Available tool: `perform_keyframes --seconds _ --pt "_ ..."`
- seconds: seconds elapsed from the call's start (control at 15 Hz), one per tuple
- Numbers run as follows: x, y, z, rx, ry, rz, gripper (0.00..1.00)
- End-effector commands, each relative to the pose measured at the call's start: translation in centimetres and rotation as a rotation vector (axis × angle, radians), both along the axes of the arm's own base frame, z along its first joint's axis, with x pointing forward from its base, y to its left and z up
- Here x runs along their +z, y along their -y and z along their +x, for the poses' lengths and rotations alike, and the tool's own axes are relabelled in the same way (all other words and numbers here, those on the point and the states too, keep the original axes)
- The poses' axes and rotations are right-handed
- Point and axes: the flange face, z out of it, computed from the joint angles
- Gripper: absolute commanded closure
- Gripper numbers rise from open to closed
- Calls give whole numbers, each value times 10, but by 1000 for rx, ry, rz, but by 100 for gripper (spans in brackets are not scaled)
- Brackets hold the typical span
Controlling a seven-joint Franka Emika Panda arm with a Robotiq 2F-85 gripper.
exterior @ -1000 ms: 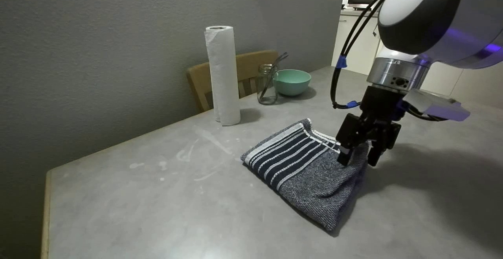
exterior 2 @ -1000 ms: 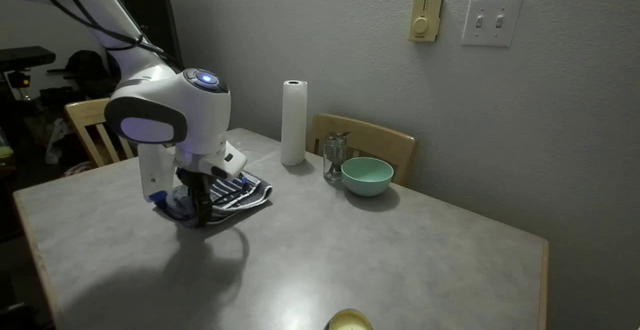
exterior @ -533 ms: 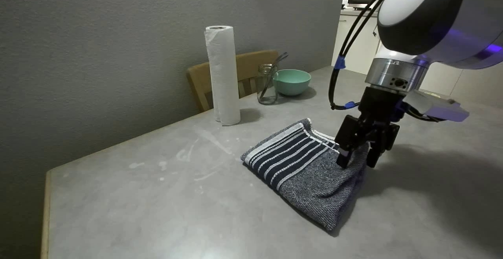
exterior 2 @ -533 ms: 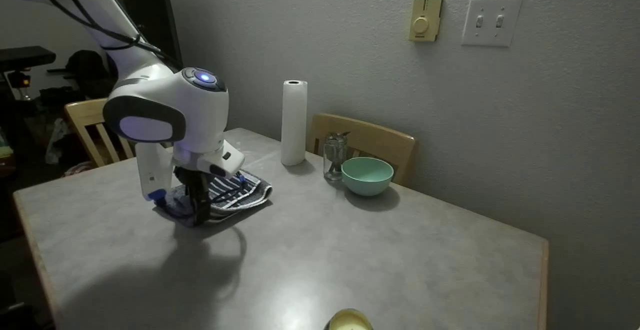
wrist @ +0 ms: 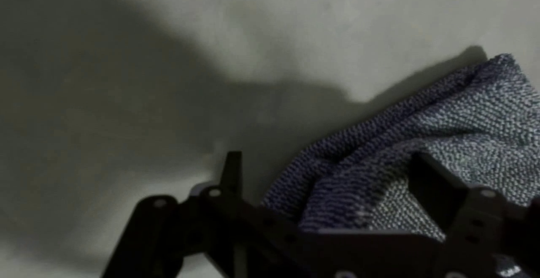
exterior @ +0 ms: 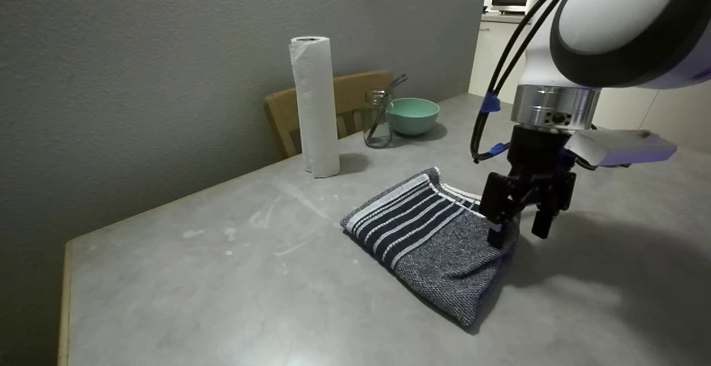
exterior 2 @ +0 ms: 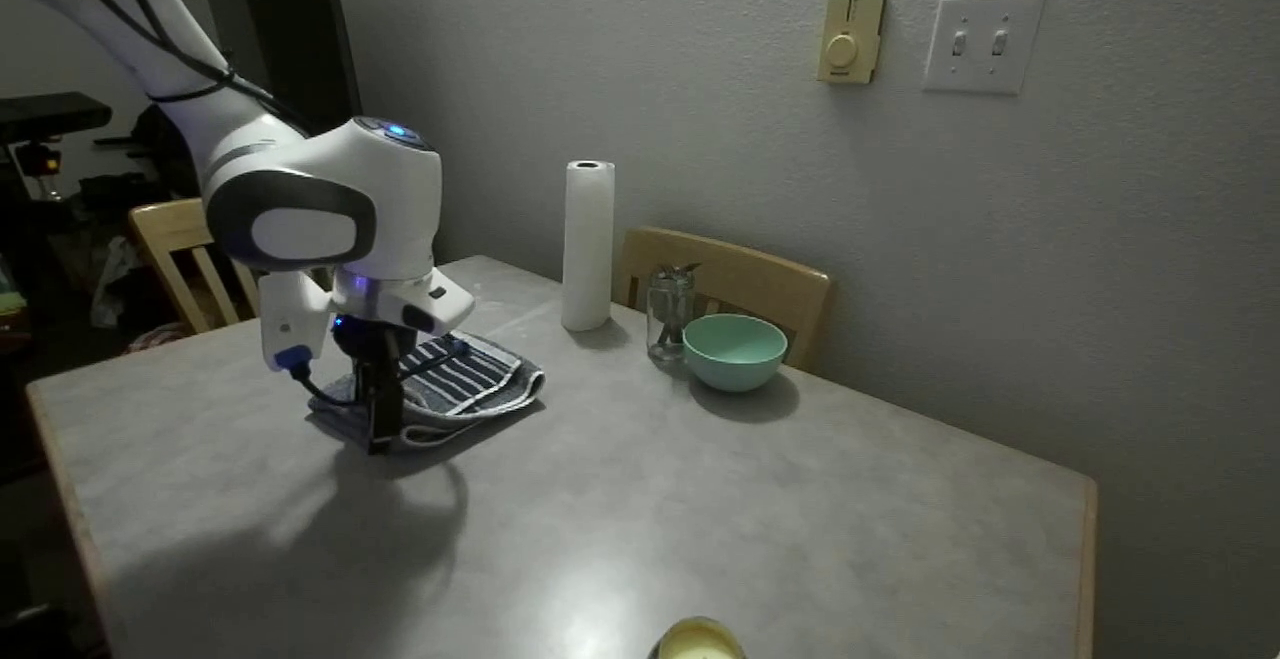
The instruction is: Unfold the cloth on the table
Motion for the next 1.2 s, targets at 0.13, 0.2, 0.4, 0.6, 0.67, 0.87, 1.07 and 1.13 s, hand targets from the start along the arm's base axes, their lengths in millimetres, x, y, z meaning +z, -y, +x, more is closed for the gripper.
perform_keyframes --seconds 0.13,0.2,0.4,0.6,0.67,0.87,1.07,1.13 --pt "35 3 6 72 55 -45 0" --pt "39 6 10 81 74 -47 0" --pt "44 20 21 83 122 -28 0" --pt "39 42 34 57 164 1 0" --pt "38 48 38 47 175 13 0" --pt "34 63 53 26 209 58 0" --pt "25 63 67 29 223 94 0" --pt "21 60 72 33 219 108 0"
